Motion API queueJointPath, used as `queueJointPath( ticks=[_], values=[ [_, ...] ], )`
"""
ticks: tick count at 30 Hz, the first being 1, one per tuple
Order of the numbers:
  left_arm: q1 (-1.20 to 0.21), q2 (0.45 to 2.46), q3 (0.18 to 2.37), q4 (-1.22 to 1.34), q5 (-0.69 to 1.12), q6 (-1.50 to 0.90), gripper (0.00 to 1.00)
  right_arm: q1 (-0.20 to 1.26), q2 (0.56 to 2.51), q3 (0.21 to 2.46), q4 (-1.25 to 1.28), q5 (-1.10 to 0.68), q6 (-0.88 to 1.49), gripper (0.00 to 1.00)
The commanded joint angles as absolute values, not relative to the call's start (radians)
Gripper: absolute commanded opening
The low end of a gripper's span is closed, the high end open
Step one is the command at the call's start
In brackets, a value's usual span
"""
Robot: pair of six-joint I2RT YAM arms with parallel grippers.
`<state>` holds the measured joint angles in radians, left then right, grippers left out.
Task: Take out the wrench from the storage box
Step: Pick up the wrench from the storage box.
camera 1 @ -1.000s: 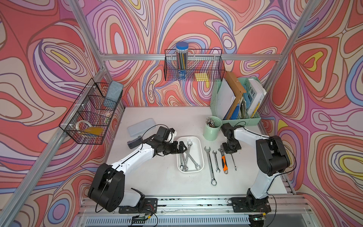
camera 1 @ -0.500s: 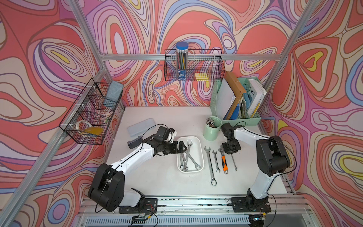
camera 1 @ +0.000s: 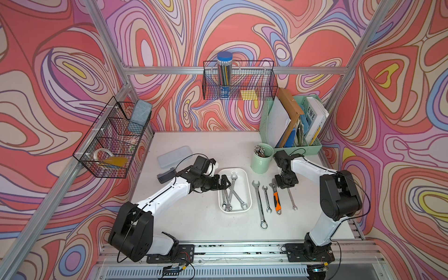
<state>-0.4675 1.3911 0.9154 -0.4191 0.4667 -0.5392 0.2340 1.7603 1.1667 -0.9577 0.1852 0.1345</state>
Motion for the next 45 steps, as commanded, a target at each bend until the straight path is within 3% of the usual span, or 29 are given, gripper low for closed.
queueJointPath(
  ticks=[1, 5, 9, 15, 21, 30, 34, 45],
  values=[
    [-0.480, 1.361, 0.936, -0.443, 0.452, -0.533, 0.99, 0.229, 1.700, 1.181, -0.962, 0.161, 0.148, 0.26],
    [-0.509, 1.358, 0.958, -0.457, 0.417, -0.532, 0.99, 0.229, 1.632, 1.192, -0.956, 0.102, 0.149, 0.30],
    [-0.564, 1.379, 0.999, -0.485, 0.351, -0.526, 0.99, 0.229, 1.538, 1.190, -0.927, 0.006, 0.174, 0.41],
    [-0.655, 1.449, 1.065, -0.505, 0.216, -0.521, 0.94, 0.229, 1.378, 1.132, -0.822, -0.199, 0.275, 0.67],
    [-0.708, 1.578, 1.133, -0.509, 0.138, -0.504, 0.84, 0.229, 1.273, 1.056, -0.759, -0.297, 0.380, 0.92],
    [-0.719, 1.738, 1.150, -0.488, 0.090, -0.494, 0.62, 0.230, 1.197, 1.002, -0.732, -0.327, 0.427, 0.98],
    [-0.727, 1.783, 1.159, -0.477, 0.085, -0.495, 0.46, 0.229, 1.192, 0.996, -0.742, -0.308, 0.426, 0.98],
    [-0.761, 1.872, 1.187, -0.533, 0.010, -0.438, 0.35, 0.229, 1.180, 0.975, -0.737, -0.293, 0.425, 0.98]
  ],
)
